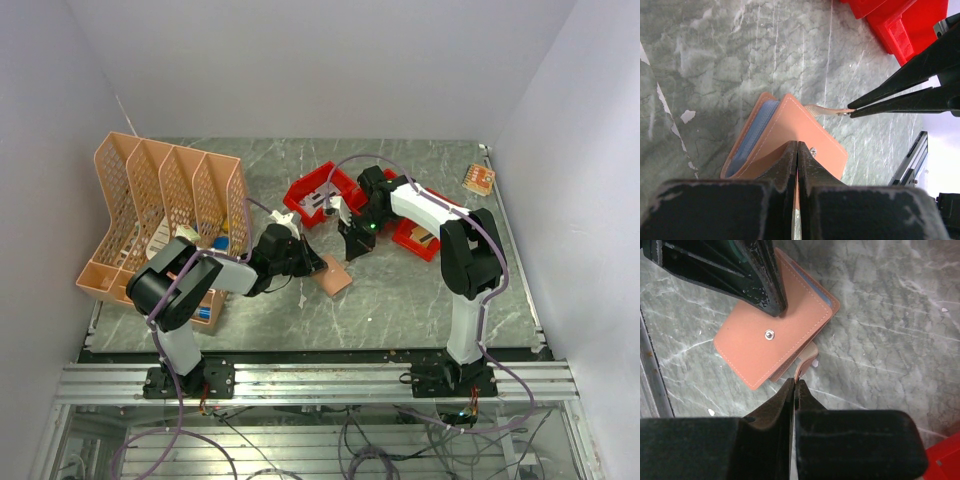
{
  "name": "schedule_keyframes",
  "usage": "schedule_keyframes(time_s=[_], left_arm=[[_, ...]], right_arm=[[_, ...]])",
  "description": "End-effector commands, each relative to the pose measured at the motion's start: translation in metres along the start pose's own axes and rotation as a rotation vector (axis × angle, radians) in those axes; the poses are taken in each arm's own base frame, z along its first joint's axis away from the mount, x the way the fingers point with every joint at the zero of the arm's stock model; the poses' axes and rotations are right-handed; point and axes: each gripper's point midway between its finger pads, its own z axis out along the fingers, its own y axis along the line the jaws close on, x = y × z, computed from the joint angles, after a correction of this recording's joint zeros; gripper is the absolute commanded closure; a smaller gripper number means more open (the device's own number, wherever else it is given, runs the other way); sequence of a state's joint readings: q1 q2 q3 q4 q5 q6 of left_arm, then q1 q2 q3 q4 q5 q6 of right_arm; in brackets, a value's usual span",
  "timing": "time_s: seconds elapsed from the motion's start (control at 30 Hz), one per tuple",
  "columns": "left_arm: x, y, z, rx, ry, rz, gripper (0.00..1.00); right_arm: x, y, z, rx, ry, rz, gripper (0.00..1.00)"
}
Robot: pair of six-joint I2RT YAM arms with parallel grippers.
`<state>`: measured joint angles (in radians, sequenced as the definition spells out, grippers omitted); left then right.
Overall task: Put the credit cards into the card holder
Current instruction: Close the card holder at the center of the board.
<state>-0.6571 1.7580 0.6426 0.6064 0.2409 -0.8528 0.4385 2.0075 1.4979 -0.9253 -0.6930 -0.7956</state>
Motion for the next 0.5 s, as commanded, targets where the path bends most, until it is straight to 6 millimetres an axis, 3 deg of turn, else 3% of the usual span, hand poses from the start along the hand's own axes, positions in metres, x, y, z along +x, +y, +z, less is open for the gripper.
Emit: schedule_keyframes(time_s=[0.0, 0.23, 0.47], left_arm=[[0.014, 0.011, -0.008, -0.034, 0.052, 0.014, 0.91], [0.009, -0.004, -0.023, -0.009, 0.059, 0.046, 0.85], [0.027, -0.005, -0.031, 0.032, 0.120, 0.035, 0.84]], right_arm=[[-0.019, -0.008, -0.005, 0.041, -0.068, -0.046, 1.00], [-0.039, -0.017, -0.012, 0.085, -0.115, -0.086, 1.00], [-0.041, -0.011, -0.010, 0.069, -0.121, -0.111, 1.00]])
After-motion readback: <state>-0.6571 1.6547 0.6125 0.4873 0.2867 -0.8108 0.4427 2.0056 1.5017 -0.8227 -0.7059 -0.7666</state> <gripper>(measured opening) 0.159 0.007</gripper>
